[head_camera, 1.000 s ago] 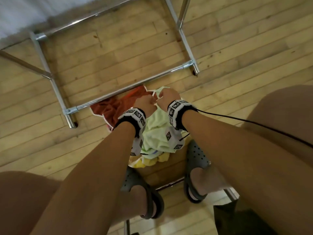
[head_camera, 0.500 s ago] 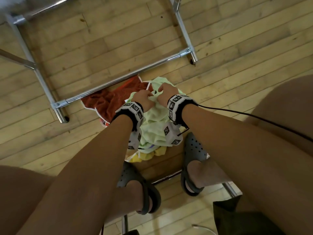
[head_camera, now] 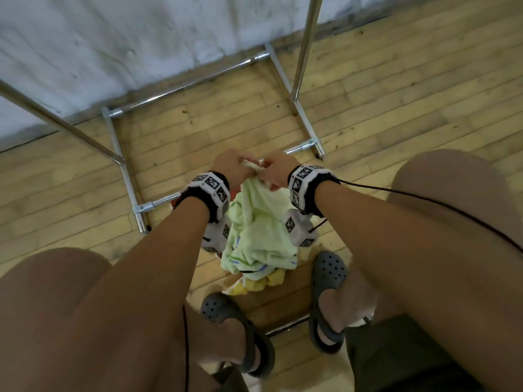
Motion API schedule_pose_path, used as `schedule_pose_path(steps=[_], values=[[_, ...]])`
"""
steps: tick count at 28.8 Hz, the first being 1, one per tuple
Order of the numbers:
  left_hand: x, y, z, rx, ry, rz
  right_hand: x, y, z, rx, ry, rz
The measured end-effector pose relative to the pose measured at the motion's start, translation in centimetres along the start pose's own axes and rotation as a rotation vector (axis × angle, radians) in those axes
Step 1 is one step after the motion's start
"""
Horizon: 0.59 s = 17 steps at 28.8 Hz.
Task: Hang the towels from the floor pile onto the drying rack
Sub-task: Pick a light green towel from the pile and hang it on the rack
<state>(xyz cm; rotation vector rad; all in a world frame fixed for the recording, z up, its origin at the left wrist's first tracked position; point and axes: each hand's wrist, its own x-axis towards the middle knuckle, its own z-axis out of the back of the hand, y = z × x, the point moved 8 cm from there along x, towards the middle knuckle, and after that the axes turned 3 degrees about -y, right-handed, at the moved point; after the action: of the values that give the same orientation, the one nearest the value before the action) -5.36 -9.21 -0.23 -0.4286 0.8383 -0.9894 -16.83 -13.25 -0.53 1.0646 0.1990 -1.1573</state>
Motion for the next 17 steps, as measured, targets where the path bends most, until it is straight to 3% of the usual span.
schedule_pose_path(steps=[3,11,17], values=[[-2.1,-2.5,3.3,-0.002,-0.080,-0.058,-2.2,2.7,1.4,0.024,-0.011,0.115],[-8.9,-8.9,10.4,-0.076,-0.261,-0.216,-9.4,9.8,6.2,-0.192,-0.181,0.354],[-13.8,-12.1,16.4,-0.223,-0.442,-0.337,-14.1,12.6,8.9,-0.091,-0.197,0.557]])
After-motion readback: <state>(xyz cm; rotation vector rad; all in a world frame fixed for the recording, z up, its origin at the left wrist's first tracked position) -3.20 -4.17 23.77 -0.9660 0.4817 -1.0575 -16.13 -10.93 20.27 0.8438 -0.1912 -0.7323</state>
